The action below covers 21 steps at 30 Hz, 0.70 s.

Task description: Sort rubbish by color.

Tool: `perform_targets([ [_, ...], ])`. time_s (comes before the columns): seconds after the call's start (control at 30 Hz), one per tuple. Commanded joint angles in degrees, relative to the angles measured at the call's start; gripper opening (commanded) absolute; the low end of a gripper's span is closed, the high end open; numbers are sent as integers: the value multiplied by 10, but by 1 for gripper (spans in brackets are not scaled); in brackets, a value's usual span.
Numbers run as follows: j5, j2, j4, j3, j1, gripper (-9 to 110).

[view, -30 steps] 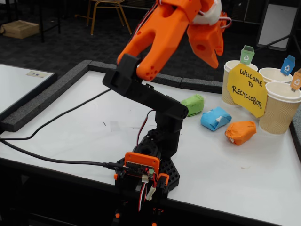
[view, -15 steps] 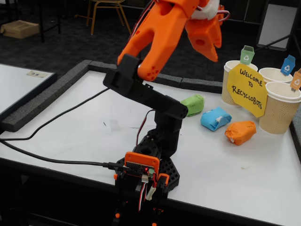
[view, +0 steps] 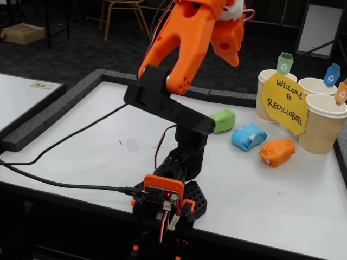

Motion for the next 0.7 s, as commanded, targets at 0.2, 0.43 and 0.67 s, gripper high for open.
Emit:
perform_targets([
  [0.2,-11,2,-9,-33,47,10],
  [0.43,-11,1,-40,-76,71,10],
  [0.67,-11,0,-73,-106,97,10],
])
